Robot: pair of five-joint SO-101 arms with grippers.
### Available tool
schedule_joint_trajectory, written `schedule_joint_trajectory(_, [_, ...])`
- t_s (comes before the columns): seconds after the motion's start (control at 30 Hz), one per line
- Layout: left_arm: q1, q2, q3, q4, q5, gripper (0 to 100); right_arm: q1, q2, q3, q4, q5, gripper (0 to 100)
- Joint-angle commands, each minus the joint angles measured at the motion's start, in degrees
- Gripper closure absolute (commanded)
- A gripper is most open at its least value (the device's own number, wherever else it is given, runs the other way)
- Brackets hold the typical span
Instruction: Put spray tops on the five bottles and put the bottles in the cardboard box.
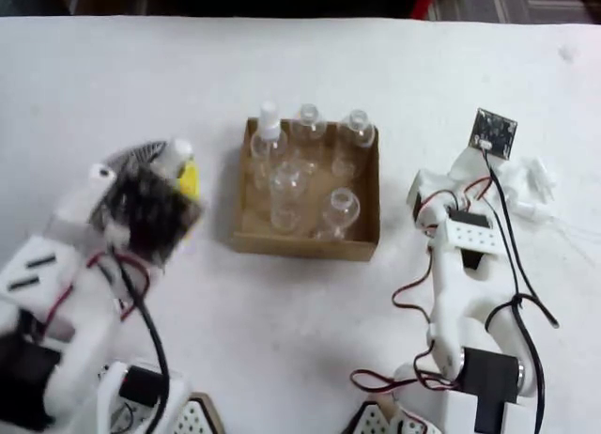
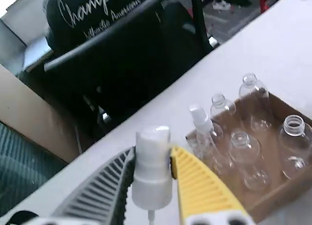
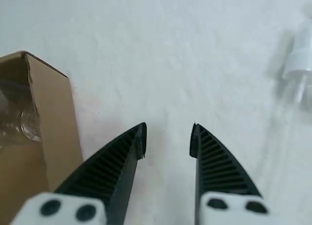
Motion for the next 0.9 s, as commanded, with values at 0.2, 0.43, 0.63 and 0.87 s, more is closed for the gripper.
schedule_joint_trajectory(0.2, [1.27, -21.49, 34.64, -48.35, 23.56, 98, -0.13, -0.22, -0.70, -0.92, 0.70, 87.2])
schedule_joint_trajectory(0.43, [5.85, -14.73, 34.46, -54.15, 38.86, 98, -0.13, -0.22, -0.70, -0.92, 0.70, 87.2])
schedule_joint_trajectory(0.63, [7.52, -2.24, 26.46, -55.91, 46.42, 98, -0.13, -0.22, -0.70, -0.92, 0.70, 87.2])
schedule_joint_trajectory(0.87, [7.69, 10.07, 19.52, -56.35, 52.13, 98, -0.13, -0.22, -0.70, -1.01, 0.70, 87.2])
